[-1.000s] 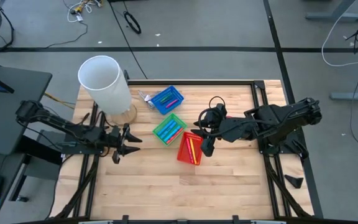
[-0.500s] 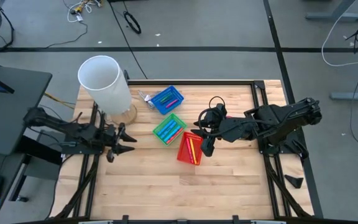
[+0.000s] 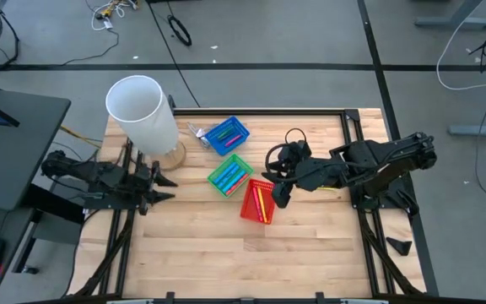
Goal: Pick & Place Markers
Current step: Put the yellow pen into the red bin
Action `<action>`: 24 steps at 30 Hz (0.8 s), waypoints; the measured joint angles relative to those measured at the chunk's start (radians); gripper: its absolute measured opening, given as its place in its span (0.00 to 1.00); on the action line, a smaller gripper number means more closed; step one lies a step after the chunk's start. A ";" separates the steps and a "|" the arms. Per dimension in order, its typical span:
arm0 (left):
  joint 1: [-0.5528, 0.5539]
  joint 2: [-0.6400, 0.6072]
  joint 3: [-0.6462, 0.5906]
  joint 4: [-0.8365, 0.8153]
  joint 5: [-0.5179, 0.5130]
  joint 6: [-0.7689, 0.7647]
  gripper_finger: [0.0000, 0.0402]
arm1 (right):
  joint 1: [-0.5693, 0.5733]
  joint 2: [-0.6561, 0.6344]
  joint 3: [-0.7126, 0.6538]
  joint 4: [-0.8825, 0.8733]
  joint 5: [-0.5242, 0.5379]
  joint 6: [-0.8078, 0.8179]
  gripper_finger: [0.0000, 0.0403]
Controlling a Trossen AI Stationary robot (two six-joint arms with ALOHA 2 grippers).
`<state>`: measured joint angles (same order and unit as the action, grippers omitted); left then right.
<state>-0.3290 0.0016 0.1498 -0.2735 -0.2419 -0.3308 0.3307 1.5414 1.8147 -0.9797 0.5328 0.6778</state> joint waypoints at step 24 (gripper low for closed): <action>0.000 0.001 -0.089 0.189 -0.169 -0.055 0.47 | -0.016 0.000 0.000 -0.055 -0.080 0.006 0.34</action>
<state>-0.3286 0.0023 0.0612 -0.0844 -0.4113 -0.3853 0.3145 1.5410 1.8145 -1.0348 0.4530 0.6833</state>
